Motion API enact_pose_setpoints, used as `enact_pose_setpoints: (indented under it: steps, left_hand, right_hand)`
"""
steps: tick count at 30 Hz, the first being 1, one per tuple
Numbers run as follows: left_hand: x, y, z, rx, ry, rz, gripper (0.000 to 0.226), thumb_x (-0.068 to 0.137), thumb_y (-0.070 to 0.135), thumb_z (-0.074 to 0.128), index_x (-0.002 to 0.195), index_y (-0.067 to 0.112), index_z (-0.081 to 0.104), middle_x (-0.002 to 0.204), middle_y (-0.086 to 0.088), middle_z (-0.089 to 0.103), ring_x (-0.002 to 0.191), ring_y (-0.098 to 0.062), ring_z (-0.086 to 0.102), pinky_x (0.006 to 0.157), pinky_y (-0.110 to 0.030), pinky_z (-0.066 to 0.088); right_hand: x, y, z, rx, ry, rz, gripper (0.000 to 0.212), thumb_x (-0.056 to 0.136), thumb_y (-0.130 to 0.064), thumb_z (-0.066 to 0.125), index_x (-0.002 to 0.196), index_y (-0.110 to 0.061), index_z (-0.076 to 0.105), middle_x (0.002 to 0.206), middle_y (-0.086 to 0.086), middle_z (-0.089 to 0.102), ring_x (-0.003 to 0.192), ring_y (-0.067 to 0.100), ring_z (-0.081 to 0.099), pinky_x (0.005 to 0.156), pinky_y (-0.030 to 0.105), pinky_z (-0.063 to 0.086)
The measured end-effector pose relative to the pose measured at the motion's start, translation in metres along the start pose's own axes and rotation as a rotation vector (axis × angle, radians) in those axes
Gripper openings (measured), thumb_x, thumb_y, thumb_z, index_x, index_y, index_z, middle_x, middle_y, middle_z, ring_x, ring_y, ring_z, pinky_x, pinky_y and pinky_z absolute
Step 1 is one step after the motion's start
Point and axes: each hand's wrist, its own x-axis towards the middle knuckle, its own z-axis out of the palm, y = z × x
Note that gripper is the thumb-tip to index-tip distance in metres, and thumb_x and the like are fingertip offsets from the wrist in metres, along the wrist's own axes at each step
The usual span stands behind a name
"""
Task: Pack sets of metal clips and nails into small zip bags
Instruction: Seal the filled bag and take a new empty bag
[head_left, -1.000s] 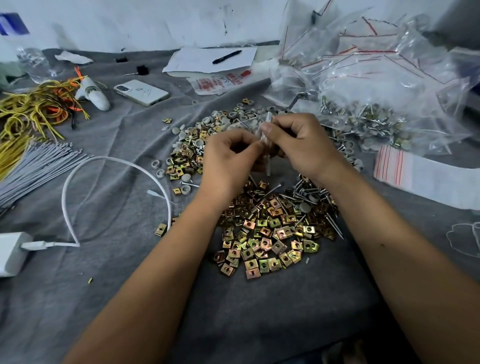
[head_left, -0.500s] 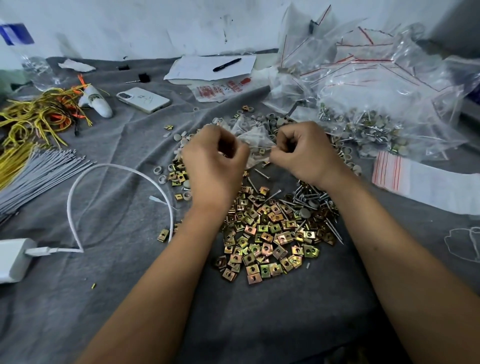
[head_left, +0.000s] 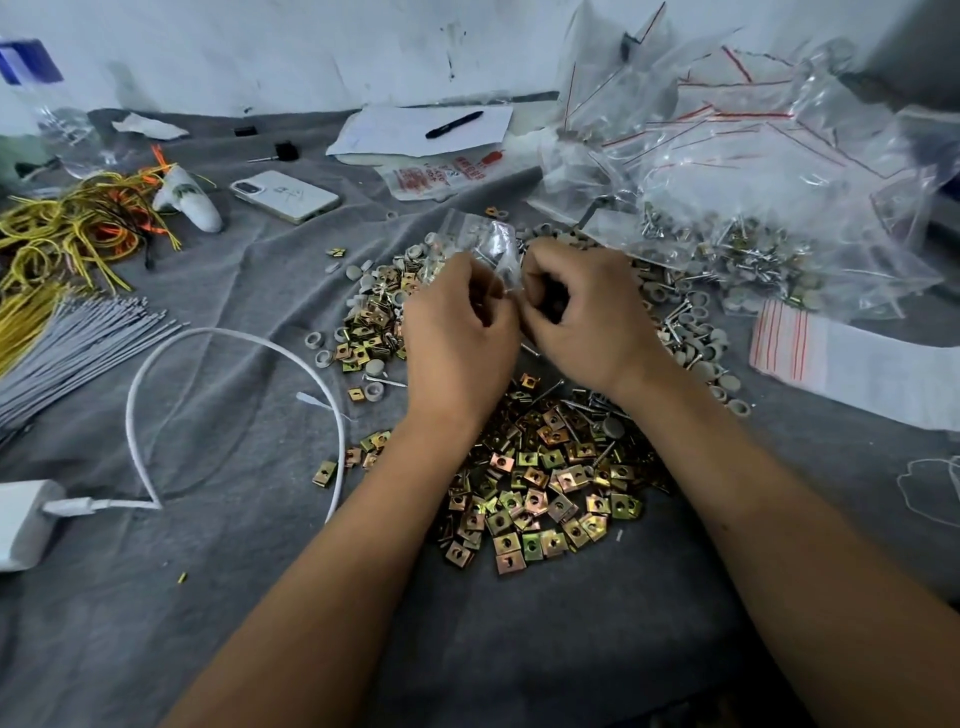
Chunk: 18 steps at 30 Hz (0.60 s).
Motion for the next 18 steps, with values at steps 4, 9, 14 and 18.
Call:
enact_pose_setpoints:
  steps: [4, 9, 14, 18]
  left_hand:
    - [0.0, -0.001, -0.002, 0.065, 0.023, 0.053, 0.011, 0.088, 0.01, 0.073, 0.086, 0.006, 0.063, 0.075, -0.002, 0.066, 0.068, -0.02, 0.064, 0.064, -0.044, 0.054]
    - [0.004, 0.0, -0.008, 0.04, 0.078, 0.135, 0.016, 0.087, 0.016, 0.071, 0.078, 0.008, 0.061, 0.07, 0.0, 0.061, 0.064, -0.017, 0.059, 0.061, -0.039, 0.05]
    - [0.002, 0.0, -0.005, 0.087, 0.011, 0.109, 0.018, 0.089, 0.015, 0.071, 0.079, 0.006, 0.06, 0.07, -0.002, 0.062, 0.064, -0.021, 0.06, 0.061, -0.045, 0.05]
    - [0.006, -0.004, -0.014, 0.09, 0.14, 0.074, 0.011, 0.08, 0.008, 0.067, 0.072, 0.009, 0.059, 0.064, 0.0, 0.059, 0.058, -0.017, 0.054, 0.055, -0.037, 0.046]
  right_hand:
    - [0.001, 0.001, -0.002, 0.053, 0.059, 0.023, 0.027, 0.088, -0.002, 0.071, 0.072, -0.01, 0.05, 0.064, 0.001, 0.05, 0.058, 0.018, 0.047, 0.056, 0.029, 0.041]
    - [0.0, 0.001, -0.002, 0.101, 0.055, 0.063, 0.024, 0.088, -0.002, 0.071, 0.073, -0.007, 0.052, 0.066, 0.003, 0.054, 0.06, 0.021, 0.051, 0.056, 0.034, 0.046]
    - [0.003, -0.001, -0.001, 0.243, 0.05, 0.132, 0.028, 0.087, -0.001, 0.071, 0.073, -0.01, 0.049, 0.066, 0.001, 0.049, 0.062, 0.015, 0.047, 0.059, 0.031, 0.044]
    - [0.001, 0.002, -0.005, 0.149, 0.061, 0.16, 0.025, 0.082, 0.001, 0.072, 0.071, -0.01, 0.053, 0.065, 0.002, 0.056, 0.06, 0.017, 0.054, 0.059, 0.03, 0.049]
